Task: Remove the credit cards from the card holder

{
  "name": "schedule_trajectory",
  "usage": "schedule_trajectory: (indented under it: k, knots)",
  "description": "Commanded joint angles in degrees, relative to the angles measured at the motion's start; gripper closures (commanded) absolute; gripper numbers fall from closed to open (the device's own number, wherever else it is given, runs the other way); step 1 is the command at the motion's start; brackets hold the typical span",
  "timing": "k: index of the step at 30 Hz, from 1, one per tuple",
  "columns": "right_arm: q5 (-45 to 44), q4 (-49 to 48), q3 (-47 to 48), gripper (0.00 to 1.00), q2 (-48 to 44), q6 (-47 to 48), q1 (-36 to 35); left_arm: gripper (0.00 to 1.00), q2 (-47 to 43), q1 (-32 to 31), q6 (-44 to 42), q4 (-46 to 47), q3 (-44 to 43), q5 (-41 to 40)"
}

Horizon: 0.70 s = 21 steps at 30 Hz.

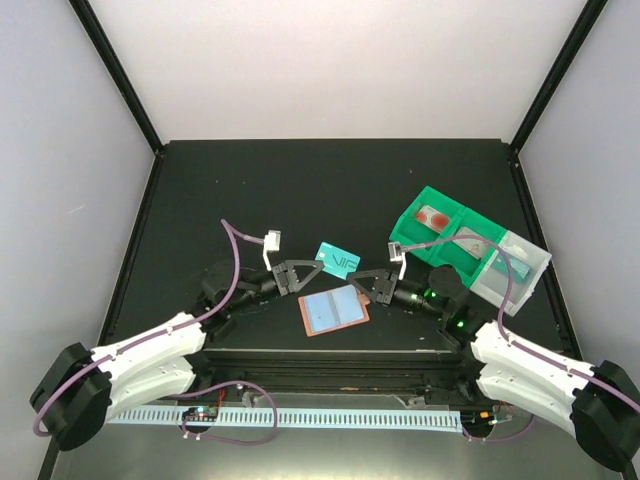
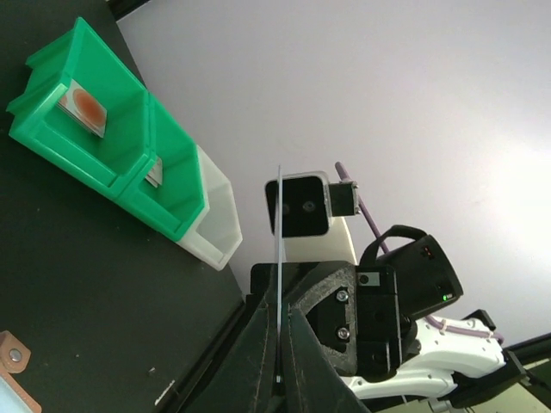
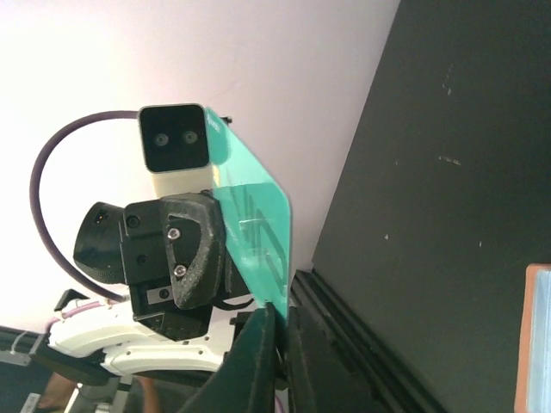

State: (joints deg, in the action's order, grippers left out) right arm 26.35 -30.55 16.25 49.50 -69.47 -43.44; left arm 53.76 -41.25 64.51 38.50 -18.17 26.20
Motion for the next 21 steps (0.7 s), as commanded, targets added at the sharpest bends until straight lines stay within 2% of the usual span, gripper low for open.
schedule_trajectory:
  k: [1, 3, 4, 8, 10, 14, 21]
  knots:
    - [-1.6, -2.9, 0.9, 0.98, -0.6, 0.2, -0.5, 0.98, 0.9, -0.7, 0.6, 4.1, -0.6, -1.1]
    - [-1.7, -3.2, 0.6, 0.99, -1.1, 0.3, -0.5, 0.95, 1.1, -0.8, 0.5, 3.8, -0.6, -1.3]
    - [-1.8, -3.2, 0.5, 0.99, -1.3, 0.5, -0.5, 0.91, 1.2, -0.8, 0.5, 3.6, -0.5, -1.4]
    - [-2.7, 1.4, 1.3, 0.99, -3.7, 2.2, -0.5, 0.65, 0.7, -0.8, -0.6, 0.5, -0.6, -1.7]
    - [-3.8, 7.2, 2.8, 0.99, -5.9, 4.1, -0.5, 0.52, -0.4, -0.8, -1.9, -2.6, -0.4, -2.4]
    - [-10.4, 23.5, 6.5, 0.99, -12.1, 9.5, -0.4, 0.32, -3.2, -0.8, -4.6, -11.0, 0.2, -5.4]
    - [-25.3, 44.8, 12.9, 0.99, -20.5, 16.0, -0.4, 0.10, -7.3, -0.6, -9.9, -22.9, -0.6, -7.5]
